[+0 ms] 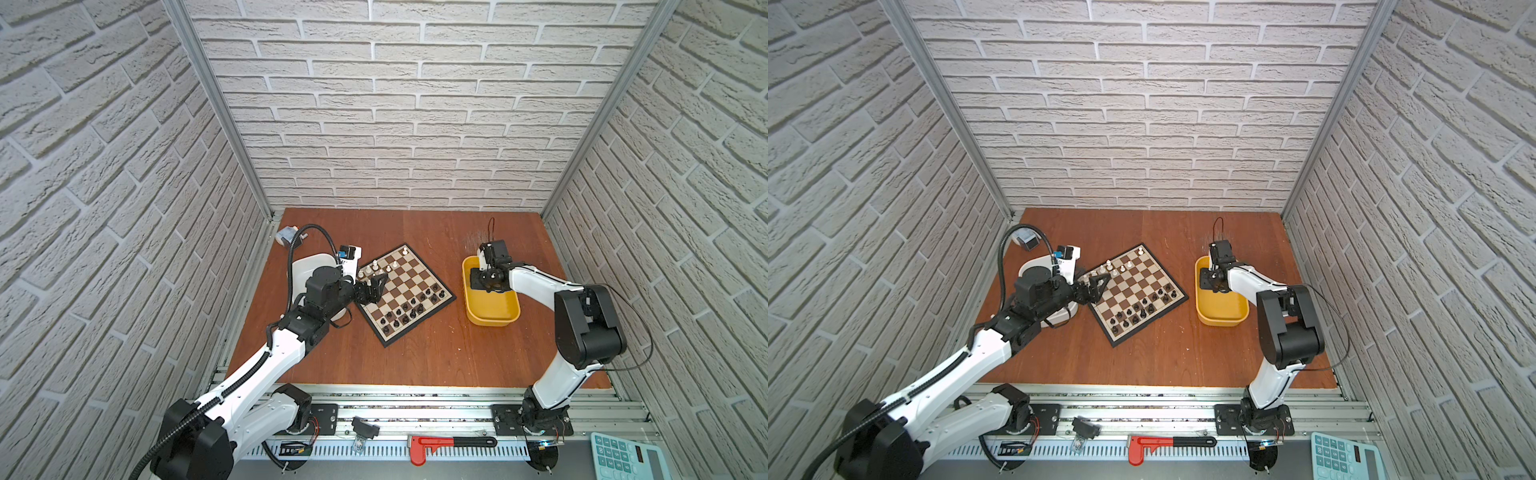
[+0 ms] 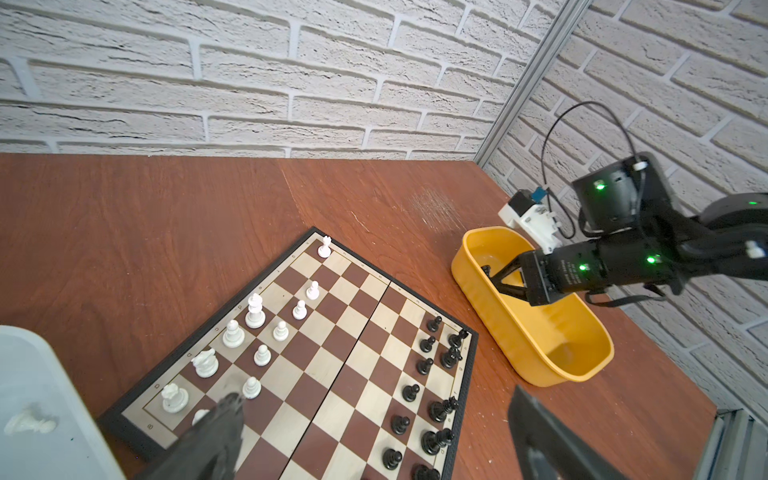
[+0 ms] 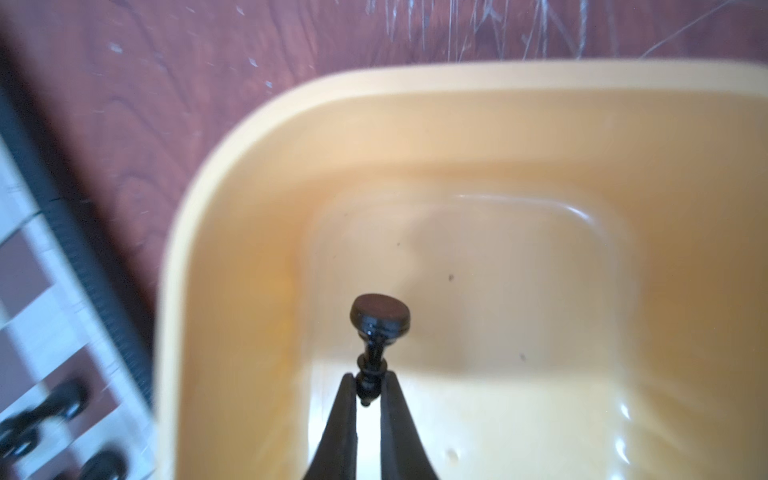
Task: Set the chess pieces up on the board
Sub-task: 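Lift the black pawn toward the board while the left gripper reaches toward it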
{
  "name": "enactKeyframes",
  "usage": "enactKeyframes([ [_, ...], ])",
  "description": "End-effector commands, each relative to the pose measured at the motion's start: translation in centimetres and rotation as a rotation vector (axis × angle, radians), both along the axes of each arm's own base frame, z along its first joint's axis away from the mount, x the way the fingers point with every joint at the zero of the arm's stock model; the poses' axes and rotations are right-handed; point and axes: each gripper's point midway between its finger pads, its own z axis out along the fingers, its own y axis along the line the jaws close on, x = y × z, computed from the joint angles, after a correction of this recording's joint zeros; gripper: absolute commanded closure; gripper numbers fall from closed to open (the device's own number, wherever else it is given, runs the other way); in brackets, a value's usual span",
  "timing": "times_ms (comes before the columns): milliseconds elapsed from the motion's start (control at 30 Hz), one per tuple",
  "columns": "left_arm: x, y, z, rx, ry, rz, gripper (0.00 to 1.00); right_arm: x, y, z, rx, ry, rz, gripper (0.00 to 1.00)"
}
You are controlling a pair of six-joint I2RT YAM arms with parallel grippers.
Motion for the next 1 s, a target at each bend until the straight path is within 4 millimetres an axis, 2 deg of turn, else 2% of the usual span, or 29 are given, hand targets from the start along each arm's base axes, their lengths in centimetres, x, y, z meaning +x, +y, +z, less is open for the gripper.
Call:
enactKeyframes([
  [0,0.6,-0.8,0.6,-0.009,0.019,-0.033,0.02,0.2,0.9,2.5,0.021,-0.101,0.073,0.94],
  [133,0.8,-2.2,0.4,-0.022,0.057,-0.093,0.02,-0.5,1.5,4.0,0.053,-0.154,0.117,0.94],
  [333,1.5,-4.4,0.7,-0.040,0.123,-0.189,0.03,-1.3,4.3,8.5,0.154,-0.289,0.266,0.94],
  [467,2.0,-6.4,1.3,-0.062,0.181,-0.272,0.07,-2.7,8.3,11.5,0.244,-0.376,0.459,0.94],
  [600,1.7,-8.4,2.1,-0.099,0.236,-0.385,0.09,-4.5,12.7,13.3,0.292,-0.420,0.644,0.94],
  [700,1.2,-9.7,2.4,-0.127,0.279,-0.467,0.09,-5.7,15.8,14.0,0.312,-0.421,0.771,0.94],
  [800,0.8,-10.6,1.8,-0.146,0.344,-0.529,0.10,-6.7,18.5,14.7,0.311,-0.424,0.869,0.94],
  [967,0.3,-11.6,0.6,-0.186,0.429,-0.594,0.15,-7.3,21.0,14.8,0.297,-0.405,0.960,0.94],
])
